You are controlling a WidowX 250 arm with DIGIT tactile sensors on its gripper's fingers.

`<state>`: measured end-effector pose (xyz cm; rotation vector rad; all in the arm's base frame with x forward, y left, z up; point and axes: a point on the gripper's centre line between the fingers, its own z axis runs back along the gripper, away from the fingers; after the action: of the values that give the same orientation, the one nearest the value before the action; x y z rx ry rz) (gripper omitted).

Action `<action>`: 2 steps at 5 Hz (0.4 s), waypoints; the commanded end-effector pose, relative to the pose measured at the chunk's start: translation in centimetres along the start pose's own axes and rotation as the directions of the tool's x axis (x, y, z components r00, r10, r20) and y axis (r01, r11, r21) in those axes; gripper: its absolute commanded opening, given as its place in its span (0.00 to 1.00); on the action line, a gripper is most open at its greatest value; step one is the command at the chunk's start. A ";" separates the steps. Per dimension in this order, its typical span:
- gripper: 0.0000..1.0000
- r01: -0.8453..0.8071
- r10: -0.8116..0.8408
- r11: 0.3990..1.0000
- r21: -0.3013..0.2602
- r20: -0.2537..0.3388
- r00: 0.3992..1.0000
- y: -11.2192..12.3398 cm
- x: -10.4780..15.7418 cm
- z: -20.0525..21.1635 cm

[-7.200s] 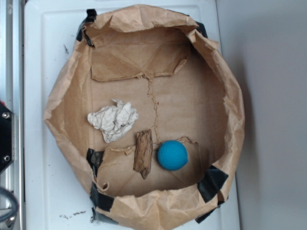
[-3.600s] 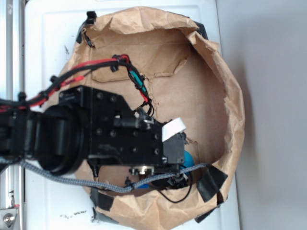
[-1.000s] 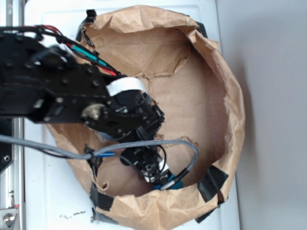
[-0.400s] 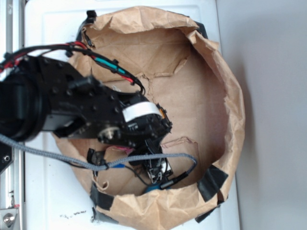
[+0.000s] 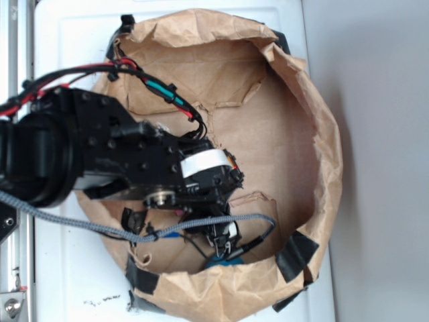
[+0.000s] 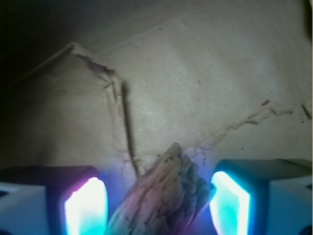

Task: Grab the wood chip.

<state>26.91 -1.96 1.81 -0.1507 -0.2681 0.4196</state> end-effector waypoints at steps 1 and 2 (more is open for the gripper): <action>0.00 -0.025 0.022 0.999 0.039 0.074 0.997 0.8 -0.2 -0.1; 0.00 -0.035 0.029 0.998 0.050 0.115 0.993 0.9 0.0 0.0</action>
<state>26.79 -1.52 1.71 -0.0781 -0.3756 0.4770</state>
